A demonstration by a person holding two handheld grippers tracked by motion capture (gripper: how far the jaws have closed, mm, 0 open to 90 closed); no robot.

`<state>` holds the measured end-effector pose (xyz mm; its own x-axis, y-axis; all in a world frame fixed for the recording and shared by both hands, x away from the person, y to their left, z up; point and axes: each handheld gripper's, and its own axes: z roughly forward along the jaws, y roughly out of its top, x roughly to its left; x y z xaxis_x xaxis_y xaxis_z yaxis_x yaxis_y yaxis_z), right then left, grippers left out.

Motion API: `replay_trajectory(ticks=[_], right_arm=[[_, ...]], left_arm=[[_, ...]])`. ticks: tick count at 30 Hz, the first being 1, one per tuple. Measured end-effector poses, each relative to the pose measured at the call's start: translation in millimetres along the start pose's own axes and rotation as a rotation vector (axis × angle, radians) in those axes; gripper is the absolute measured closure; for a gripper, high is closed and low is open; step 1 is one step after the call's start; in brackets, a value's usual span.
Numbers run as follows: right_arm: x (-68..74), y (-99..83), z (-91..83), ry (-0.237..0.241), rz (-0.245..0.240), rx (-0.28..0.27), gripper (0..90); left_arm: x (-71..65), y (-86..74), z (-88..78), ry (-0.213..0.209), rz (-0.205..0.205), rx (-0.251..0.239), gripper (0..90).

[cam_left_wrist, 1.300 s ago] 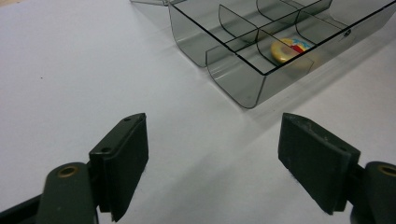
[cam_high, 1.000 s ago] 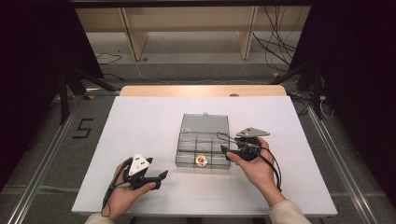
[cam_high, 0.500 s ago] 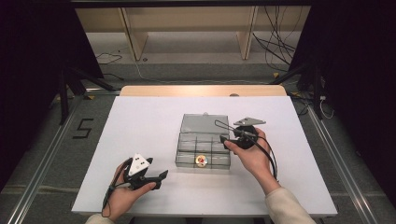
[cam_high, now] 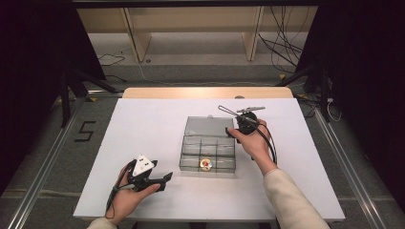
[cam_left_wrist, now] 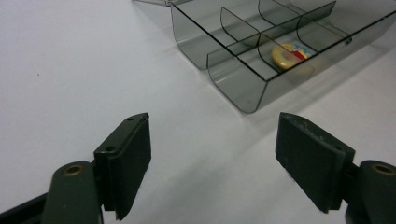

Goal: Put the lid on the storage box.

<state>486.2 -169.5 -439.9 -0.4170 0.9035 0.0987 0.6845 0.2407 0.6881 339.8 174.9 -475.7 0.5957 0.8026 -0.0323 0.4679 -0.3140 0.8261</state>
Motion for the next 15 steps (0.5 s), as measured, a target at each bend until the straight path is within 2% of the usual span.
replay_trajectory(ticks=[3, 6, 9, 11, 15], right_arm=[[-1.7, -0.1, 1.7, 0.002, 0.013, 0.007, 40.6], [-2.3, 0.2, 2.2, 0.014, 0.018, 0.012, 40.7], [-2.3, 1.0, 2.7, 0.019, 0.02, 0.02, 40.7], [-3.4, 1.5, 3.4, 0.022, 0.026, 0.026, 40.7], [-3.7, 1.4, 5.6, 0.026, 0.034, 0.037, 40.7]], left_arm=[[8.7, 18.6, 9.2, 0.015, -0.026, 0.0, 28.6], [19.1, 44.1, 23.3, 0.041, -0.047, 0.003, 31.1], [26.1, 70.2, 41.3, 0.024, -0.091, 0.019, 31.8], [29.4, 85.2, 55.2, 0.022, -0.101, 0.032, 33.3], [35.1, 105.7, 83.4, 0.024, -0.141, 0.06, 34.4]])
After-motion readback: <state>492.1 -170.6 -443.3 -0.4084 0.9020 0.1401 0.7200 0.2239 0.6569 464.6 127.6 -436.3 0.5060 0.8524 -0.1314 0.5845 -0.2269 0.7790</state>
